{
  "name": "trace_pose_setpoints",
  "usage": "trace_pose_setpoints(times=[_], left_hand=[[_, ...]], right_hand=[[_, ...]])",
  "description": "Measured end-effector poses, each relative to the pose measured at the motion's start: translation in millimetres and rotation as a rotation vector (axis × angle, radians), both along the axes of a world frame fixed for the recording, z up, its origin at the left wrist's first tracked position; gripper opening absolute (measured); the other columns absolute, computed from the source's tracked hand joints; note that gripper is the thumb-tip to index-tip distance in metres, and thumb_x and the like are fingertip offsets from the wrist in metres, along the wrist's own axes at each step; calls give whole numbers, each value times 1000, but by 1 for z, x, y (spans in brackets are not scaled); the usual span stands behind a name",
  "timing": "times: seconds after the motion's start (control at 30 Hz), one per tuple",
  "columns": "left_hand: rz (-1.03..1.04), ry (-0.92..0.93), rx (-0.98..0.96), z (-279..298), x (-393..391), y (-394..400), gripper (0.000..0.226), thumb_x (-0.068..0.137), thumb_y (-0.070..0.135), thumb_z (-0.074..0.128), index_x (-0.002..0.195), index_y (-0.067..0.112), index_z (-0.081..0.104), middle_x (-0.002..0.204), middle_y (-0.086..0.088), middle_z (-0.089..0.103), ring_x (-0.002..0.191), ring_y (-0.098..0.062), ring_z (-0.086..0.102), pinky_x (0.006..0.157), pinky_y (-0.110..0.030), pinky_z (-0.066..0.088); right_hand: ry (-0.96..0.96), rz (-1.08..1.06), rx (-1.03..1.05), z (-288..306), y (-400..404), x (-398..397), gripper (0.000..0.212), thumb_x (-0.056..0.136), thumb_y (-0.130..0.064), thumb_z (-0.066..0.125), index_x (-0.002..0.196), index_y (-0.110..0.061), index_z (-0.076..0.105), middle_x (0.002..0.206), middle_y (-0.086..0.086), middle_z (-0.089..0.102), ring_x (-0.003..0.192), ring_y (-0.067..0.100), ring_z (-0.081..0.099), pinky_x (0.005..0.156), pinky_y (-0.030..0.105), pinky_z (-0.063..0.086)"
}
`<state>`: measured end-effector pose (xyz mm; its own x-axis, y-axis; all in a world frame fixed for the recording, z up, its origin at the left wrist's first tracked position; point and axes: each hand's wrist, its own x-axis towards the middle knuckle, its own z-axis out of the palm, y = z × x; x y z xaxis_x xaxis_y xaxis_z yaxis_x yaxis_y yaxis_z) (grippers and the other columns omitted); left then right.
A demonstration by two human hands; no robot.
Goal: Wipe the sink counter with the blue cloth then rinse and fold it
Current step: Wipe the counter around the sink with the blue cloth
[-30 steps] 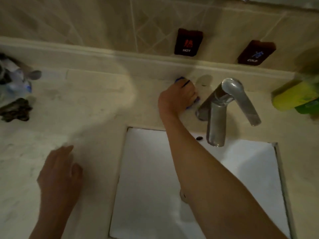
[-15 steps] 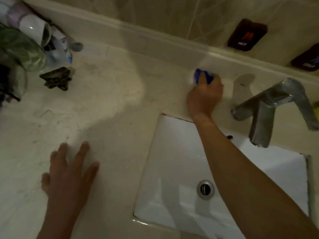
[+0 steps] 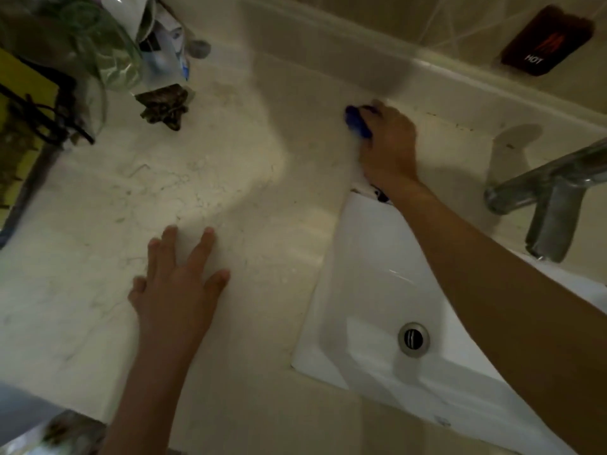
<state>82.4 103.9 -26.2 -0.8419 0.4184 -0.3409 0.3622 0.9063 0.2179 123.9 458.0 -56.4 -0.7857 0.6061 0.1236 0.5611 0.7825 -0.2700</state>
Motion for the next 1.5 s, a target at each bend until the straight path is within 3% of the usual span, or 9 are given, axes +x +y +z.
trace_pose_setpoints(times=[0.4,0.57,0.63,0.7,0.8,0.9,1.13,1.4,1.5], left_hand=[[-7,-175,85,15,-23,-21,62,97,15,50,153,30,27,164,-2,20,149,-27,22,120,-46,20],[-90,-150,59,10,-18,-22,67,92,11,57,151,30,33,166,-1,9,152,-21,6,117,-61,20],[-72,-155,66,8,-20,-23,67,92,6,53,150,32,33,166,1,9,153,-21,5,117,-61,18],[-68,-159,89,7,-21,-22,64,93,4,48,149,32,35,166,0,10,152,-23,7,119,-58,17],[-46,-155,148,10,-22,-24,59,95,4,48,149,26,38,164,-2,19,151,-23,15,122,-46,15],[82,-209,388,19,-23,-29,48,97,8,52,144,20,47,151,-5,44,139,-25,41,116,-42,31],[80,-362,481,19,-26,-39,68,94,7,58,116,70,47,154,8,39,142,-12,36,118,-41,27],[194,-346,560,26,-17,-30,51,96,13,58,103,62,46,145,4,49,131,-13,45,106,-35,36],[185,-337,525,25,-14,-28,51,95,12,59,118,57,48,144,7,47,130,-12,44,107,-34,35]], right_hand=[[-7,1413,-211,7,-204,69,37,90,-16,48,115,-9,74,129,12,68,122,37,58,111,46,35],[93,565,73,10,-89,40,52,89,-49,68,136,-31,56,142,8,50,129,26,46,112,40,37],[91,410,-58,22,-72,15,10,86,-32,68,95,-27,67,105,12,63,98,25,56,93,35,40],[385,315,-152,9,-71,-3,34,82,-15,68,52,-20,54,61,4,57,64,20,56,76,34,46],[291,583,-143,4,-151,-13,13,84,-6,73,83,-17,80,85,8,74,87,15,67,82,23,47],[270,930,-78,-11,-228,3,25,87,-15,70,110,-20,78,116,11,73,107,37,63,91,42,47],[19,1664,-400,-11,-283,111,20,90,-11,62,100,-7,79,112,18,73,115,45,59,101,48,41],[33,1113,-236,-4,-234,59,35,74,-6,77,108,-16,78,125,14,70,122,44,58,105,44,38],[64,1254,-367,-2,-274,88,27,83,-20,63,104,-16,79,122,12,71,122,41,56,103,44,38]])
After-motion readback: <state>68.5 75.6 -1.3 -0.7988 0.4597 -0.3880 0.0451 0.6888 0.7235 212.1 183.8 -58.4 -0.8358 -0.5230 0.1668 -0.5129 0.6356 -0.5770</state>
